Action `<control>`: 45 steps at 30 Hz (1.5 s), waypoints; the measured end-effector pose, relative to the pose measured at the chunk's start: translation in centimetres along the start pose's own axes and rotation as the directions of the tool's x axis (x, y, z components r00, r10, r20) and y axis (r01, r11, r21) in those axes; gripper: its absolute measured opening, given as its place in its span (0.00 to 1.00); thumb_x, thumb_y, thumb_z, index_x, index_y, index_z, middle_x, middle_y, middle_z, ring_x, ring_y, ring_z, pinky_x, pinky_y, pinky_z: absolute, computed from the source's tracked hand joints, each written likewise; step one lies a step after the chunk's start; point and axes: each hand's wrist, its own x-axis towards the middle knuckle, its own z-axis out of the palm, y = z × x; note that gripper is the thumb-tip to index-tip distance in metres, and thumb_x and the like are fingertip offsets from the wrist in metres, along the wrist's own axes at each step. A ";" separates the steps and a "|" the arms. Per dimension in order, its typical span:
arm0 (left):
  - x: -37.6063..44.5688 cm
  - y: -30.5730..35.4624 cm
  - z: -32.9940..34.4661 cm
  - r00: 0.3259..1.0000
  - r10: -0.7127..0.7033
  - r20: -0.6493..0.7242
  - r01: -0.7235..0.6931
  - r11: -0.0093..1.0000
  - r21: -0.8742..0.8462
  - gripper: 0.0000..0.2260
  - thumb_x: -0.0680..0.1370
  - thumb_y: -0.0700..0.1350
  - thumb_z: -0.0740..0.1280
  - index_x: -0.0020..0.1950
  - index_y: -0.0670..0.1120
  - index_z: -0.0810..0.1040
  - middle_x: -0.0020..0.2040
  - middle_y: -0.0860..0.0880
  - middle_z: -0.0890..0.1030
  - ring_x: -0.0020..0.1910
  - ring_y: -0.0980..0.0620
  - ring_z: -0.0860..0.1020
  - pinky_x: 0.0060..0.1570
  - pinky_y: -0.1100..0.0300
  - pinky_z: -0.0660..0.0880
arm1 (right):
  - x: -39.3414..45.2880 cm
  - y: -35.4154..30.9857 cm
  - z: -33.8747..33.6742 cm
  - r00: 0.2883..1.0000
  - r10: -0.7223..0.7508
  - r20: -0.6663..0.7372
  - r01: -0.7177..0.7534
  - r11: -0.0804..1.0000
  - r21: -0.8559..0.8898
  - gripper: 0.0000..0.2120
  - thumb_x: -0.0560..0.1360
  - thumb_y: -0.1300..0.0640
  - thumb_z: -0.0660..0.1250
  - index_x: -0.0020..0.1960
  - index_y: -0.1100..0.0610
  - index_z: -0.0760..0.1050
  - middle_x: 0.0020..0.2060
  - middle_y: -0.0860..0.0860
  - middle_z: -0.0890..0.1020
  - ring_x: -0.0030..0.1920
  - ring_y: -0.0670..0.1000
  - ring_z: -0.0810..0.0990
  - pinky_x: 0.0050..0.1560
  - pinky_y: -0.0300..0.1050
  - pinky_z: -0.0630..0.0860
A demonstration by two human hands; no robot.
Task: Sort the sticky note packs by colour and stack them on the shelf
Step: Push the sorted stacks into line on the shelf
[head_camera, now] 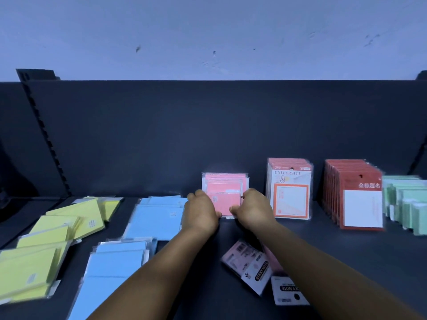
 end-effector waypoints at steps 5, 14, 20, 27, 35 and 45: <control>0.2 0.2 0.5 0.999 0.032 0.008 -0.033 0.999 0.044 0.22 0.76 0.44 0.68 0.66 0.38 0.64 0.63 0.40 0.74 0.63 0.42 0.73 0.56 0.55 0.70 | -0.2 0.0 0.3 1.000 0.029 -0.010 -0.029 0.999 -0.033 0.24 0.75 0.54 0.69 0.65 0.64 0.66 0.62 0.59 0.72 0.59 0.59 0.77 0.49 0.44 0.71; 0.9 0.7 0.9 0.997 0.056 0.060 -0.062 0.993 0.101 0.29 0.79 0.42 0.64 0.74 0.34 0.54 0.66 0.38 0.72 0.65 0.40 0.72 0.58 0.51 0.71 | 0.1 -0.1 0.4 1.000 0.003 0.031 0.000 0.995 -0.102 0.16 0.78 0.54 0.65 0.61 0.64 0.70 0.55 0.58 0.80 0.56 0.58 0.79 0.45 0.42 0.68; -0.2 0.8 -0.2 0.995 0.054 0.085 -0.062 0.993 0.098 0.32 0.78 0.45 0.66 0.74 0.34 0.53 0.66 0.38 0.72 0.64 0.41 0.72 0.58 0.52 0.70 | -1.0 -0.1 -0.7 0.998 0.010 0.060 -0.005 0.996 -0.091 0.21 0.75 0.51 0.68 0.62 0.63 0.70 0.56 0.58 0.79 0.56 0.58 0.78 0.45 0.42 0.68; -5.1 0.9 -2.9 0.942 0.229 0.244 -0.272 0.949 0.160 0.19 0.76 0.55 0.66 0.62 0.45 0.72 0.60 0.45 0.76 0.57 0.46 0.75 0.54 0.55 0.74 | -5.6 1.3 -5.6 0.980 -0.097 0.172 0.119 0.985 -0.124 0.17 0.76 0.56 0.68 0.64 0.53 0.73 0.61 0.50 0.78 0.59 0.52 0.77 0.57 0.44 0.72; -7.9 0.9 -1.5 0.882 0.268 0.388 -0.361 0.913 0.191 0.27 0.68 0.62 0.72 0.60 0.48 0.75 0.60 0.47 0.75 0.57 0.46 0.74 0.51 0.56 0.73 | -10.0 4.7 -7.8 0.961 -0.009 0.276 0.093 0.952 -0.291 0.27 0.72 0.46 0.71 0.68 0.48 0.70 0.64 0.48 0.76 0.60 0.50 0.76 0.58 0.42 0.73; -7.5 -0.1 -2.7 0.679 0.423 0.600 -0.594 0.797 0.110 0.27 0.70 0.54 0.73 0.67 0.52 0.71 0.62 0.52 0.65 0.63 0.52 0.66 0.67 0.55 0.65 | -10.7 6.8 -6.9 0.931 -0.065 0.359 0.181 0.936 -0.300 0.27 0.63 0.40 0.74 0.57 0.48 0.72 0.54 0.49 0.76 0.54 0.51 0.75 0.55 0.46 0.74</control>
